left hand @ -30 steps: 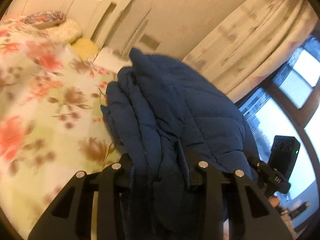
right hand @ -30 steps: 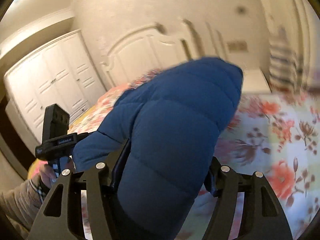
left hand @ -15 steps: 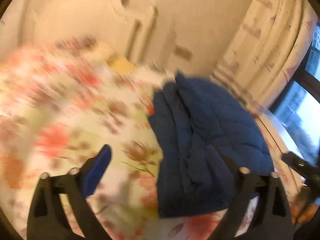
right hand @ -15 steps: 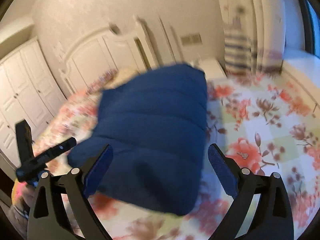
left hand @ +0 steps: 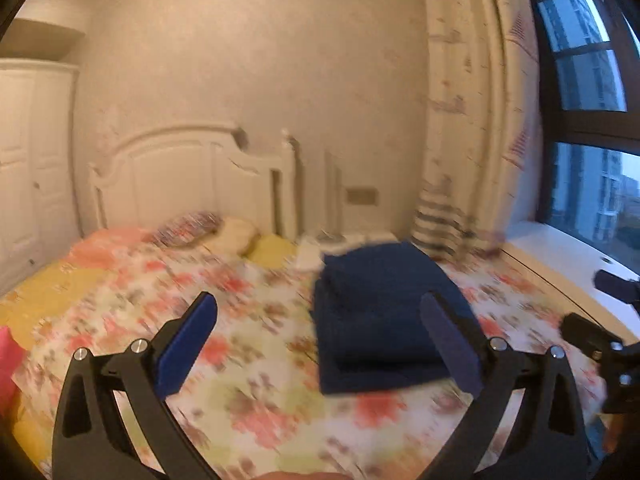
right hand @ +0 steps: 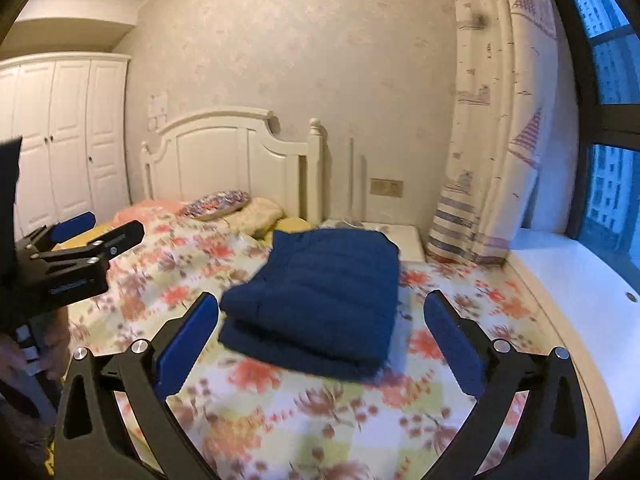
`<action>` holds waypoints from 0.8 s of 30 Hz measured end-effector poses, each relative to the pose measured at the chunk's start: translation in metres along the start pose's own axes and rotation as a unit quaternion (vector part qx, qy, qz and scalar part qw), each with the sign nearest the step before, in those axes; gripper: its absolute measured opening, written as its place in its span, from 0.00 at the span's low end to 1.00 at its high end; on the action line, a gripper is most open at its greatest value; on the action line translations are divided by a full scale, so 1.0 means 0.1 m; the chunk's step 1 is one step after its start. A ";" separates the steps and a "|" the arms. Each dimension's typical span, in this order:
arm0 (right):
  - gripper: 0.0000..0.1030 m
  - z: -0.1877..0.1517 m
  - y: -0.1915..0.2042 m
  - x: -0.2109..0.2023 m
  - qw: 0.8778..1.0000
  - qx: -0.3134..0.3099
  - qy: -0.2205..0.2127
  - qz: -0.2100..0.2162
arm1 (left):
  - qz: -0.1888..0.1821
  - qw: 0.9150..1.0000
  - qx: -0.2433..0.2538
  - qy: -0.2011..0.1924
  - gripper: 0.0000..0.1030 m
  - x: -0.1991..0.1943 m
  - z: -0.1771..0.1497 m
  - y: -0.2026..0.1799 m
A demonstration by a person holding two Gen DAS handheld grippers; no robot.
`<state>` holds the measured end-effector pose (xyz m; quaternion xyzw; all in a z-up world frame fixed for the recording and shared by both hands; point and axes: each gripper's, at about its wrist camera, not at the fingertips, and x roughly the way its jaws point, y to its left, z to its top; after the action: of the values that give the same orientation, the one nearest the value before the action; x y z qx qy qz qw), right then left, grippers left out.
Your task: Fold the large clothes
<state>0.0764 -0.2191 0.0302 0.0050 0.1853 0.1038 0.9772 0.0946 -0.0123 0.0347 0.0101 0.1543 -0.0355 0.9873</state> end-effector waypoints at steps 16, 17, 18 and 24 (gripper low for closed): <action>0.96 -0.34 0.01 0.10 0.998 0.018 0.055 0.012 | -0.009 0.999 0.015 0.032 0.98 0.07 -0.37 -0.18; 0.96 -0.34 0.03 0.10 0.998 0.017 0.055 0.012 | -0.009 0.999 0.016 0.032 0.98 0.07 -0.37 -0.19; 0.96 -0.34 0.05 0.09 0.998 0.017 0.055 0.013 | -0.010 0.999 0.015 0.033 0.98 0.07 -0.38 -0.19; 0.96 -0.33 0.07 0.07 0.998 0.015 0.054 0.014 | -0.009 0.999 0.017 0.033 0.98 0.06 -0.39 -0.19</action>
<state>0.0692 -0.2116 -0.0024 0.0167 0.2395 0.1146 0.9640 0.0871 -0.0308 -0.0048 0.0263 0.1861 -0.0465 0.9811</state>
